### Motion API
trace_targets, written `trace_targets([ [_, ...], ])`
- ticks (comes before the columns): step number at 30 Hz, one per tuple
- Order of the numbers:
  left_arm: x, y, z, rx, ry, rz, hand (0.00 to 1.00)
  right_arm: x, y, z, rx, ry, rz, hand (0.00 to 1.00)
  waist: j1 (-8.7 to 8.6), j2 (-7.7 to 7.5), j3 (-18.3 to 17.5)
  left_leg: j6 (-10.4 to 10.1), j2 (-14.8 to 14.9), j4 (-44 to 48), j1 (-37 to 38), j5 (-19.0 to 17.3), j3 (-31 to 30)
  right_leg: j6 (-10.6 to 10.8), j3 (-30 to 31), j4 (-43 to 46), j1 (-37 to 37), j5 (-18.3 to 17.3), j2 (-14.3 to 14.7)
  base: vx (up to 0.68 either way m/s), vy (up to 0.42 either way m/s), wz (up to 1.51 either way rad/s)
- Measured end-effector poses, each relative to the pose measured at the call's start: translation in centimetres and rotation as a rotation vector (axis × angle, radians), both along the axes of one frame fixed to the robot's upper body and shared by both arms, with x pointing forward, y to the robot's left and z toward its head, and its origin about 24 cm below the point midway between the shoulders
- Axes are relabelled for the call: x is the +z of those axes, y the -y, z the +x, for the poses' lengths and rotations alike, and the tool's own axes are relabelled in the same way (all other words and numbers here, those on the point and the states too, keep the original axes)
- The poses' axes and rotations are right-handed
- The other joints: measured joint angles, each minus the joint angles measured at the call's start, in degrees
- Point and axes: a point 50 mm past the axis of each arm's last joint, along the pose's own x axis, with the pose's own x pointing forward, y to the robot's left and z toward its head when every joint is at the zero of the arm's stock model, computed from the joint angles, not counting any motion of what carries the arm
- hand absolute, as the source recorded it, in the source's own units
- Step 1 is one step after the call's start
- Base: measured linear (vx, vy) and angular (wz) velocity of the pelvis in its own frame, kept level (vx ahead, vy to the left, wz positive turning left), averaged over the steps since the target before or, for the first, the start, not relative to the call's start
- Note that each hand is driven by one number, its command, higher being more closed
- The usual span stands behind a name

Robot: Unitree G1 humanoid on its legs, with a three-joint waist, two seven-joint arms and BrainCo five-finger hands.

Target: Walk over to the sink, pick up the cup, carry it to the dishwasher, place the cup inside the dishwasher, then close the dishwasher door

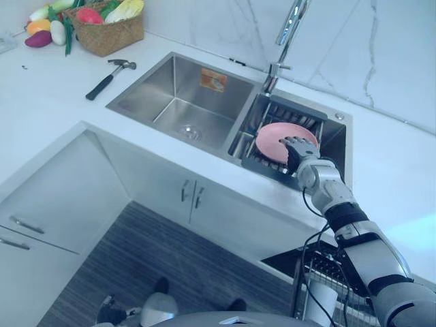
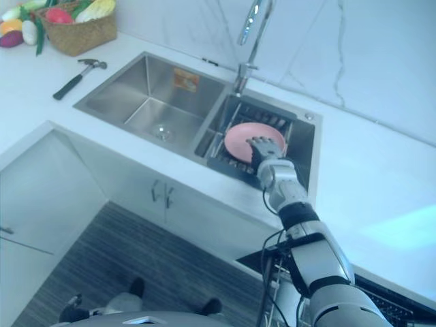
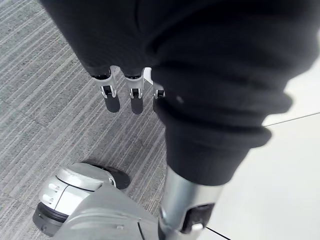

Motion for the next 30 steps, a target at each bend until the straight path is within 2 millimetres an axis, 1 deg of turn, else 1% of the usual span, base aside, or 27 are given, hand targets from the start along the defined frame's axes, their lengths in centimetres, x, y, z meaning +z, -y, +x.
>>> trace_targets([
  [2, 0.2, -0.3, 0.2, -0.004, 0.009, 0.01, 0.0, -0.3, 0.3, 0.0, -0.024, -0.013, -0.006, 0.0, 0.54, -0.45, 0.4, -0.1, 0.0, 0.0, -0.4, 0.2, -0.6, -0.1, 0.0, 0.0, 0.0, -0.1, 0.0, 0.01, 0.0, 0.13],
  [5, 0.7, -0.8, 0.8, -0.012, 0.037, 0.028, 0.0, 0.1, 0.3, 0.3, -0.03, -0.001, -0.009, 0.0, 1.48, -0.86, 1.6, -0.1, 0.0, 0.0, -0.5, 0.4, -0.8, -0.1, -0.1, 0.0, 0.0, -0.1, 0.1, -0.01, -0.004, 0.05],
  [10, 0.8, -1.4, 0.8, -0.014, 0.038, 0.044, 0.0, 0.4, 0.9, 0.5, -0.068, 0.033, -0.018, 0.0, 2.81, -1.8, 3.1, -0.2, 0.0, -0.3, -1.0, 0.7, -1.3, -0.6, -0.1, 0.0, -0.1, -0.4, 0.2, -0.01, -0.001, 0.06],
  [11, 0.9, -1.4, 0.9, -0.015, 0.044, 0.046, 0.0, 0.2, 1.1, 0.4, -0.082, 0.04, -0.022, 1.0, 2.99, -2.07, 3.3, -0.2, 0.0, -0.4, -1.5, 0.8, -1.6, -0.7, -0.1, 0.0, -0.4, -0.5, 0.2, 0.0, 0.013, 0.24],
  [12, 1.2, -1.6, 1.4, -0.012, 0.067, 0.05, 0.0, 0.2, 1.8, 0.4, -0.113, 0.04, -0.046, 1.0, 3.16, -2.22, 3.8, -0.2, 0.1, -0.4, -2.0, 0.9, -2.2, -0.4, 0.1, 0.0, -0.5, -0.7, 0.2, 0.0, 0.014, 0.25],
  [14, 1.5, -2.0, 1.6, -0.012, 0.083, 0.06, 0.0, 0.4, 2.3, 0.4, -0.126, 0.049, -0.074, 1.0, 3.66, -2.34, 4.3, -0.3, 0.2, -0.4, -2.3, 1.0, -2.3, -0.3, 0.3, 0.0, -0.7, -0.7, 0.3, 0.0, 0.006, 0.09],
  [15, 1.8, -2.6, 1.7, -0.016, 0.085, 0.078, 0.0, 1.4, 2.9, 0.6, -0.15, 0.086, -0.096, 1.0, 4.43, -2.4, 4.4, -0.4, 0.3, -0.4, -3.0, 1.1, -2.2, -0.1, 0.6, 0.0, -1.4, -0.5, 0.5, 0.0, 0.0, 0.0],
  [17, 2.0, -2.9, 1.8, -0.018, 0.09, 0.087, 0.0, 2.0, 3.4, 0.7, -0.163, 0.113, -0.111, 1.0, 4.75, -2.46, 4.4, -0.4, 0.4, -0.3, -3.5, 1.2, -2.3, -0.1, 1.4, 0.0, -1.8, -0.4, 0.6, 0.0, 0.0, 0.0],
  [20, 2.4, -3.4, 2.1, -0.013, 0.11, 0.097, 0.0, 3.6, 4.1, 0.9, -0.19, 0.174, -0.136, 1.0, 5.0, -2.7, 4.6, -0.5, 0.5, -0.1, -3.9, 1.3, -2.3, -0.1, 2.4, 0.0, -2.2, -0.3, 0.8, 0.0, 0.0, 0.0],
  [22, 2.5, -3.4, 2.2, -0.015, 0.116, 0.1, 0.0, 3.9, 4.5, 0.8, -0.2, 0.185, -0.163, 1.0, 5.23, -2.88, 4.7, -0.5, 0.6, -0.1, -3.8, 1.2, -2.2, -0.1, 3.8, 0.0, -2.2, -0.3, 0.8, 0.01, 0.014, -0.03],
  [27, 3.0, -3.4, 3.3, -0.015, 0.105, 0.096, 0.0, 4.5, 4.4, 0.8, -0.205, 0.227, -0.23, 1.0, 5.43, -3.03, 4.9, -0.6, 1.1, -0.1, -3.6, 1.0, -1.3, -0.1, 5.6, 0.0, -2.6, -0.4, 1.2, -0.01, -0.002, -0.09],
  [30, 3.0, -3.7, 3.2, -0.005, 0.092, 0.097, 0.0, 5.5, 3.6, 0.9, -0.173, 0.283, -0.224, 1.0, 5.14, -3.05, 4.9, -0.5, 1.5, -0.4, -3.4, 0.4, 0.8, -0.1, 8.0, 0.2, -3.8, -0.4, 1.5, -0.02, -0.006, -0.29],
])
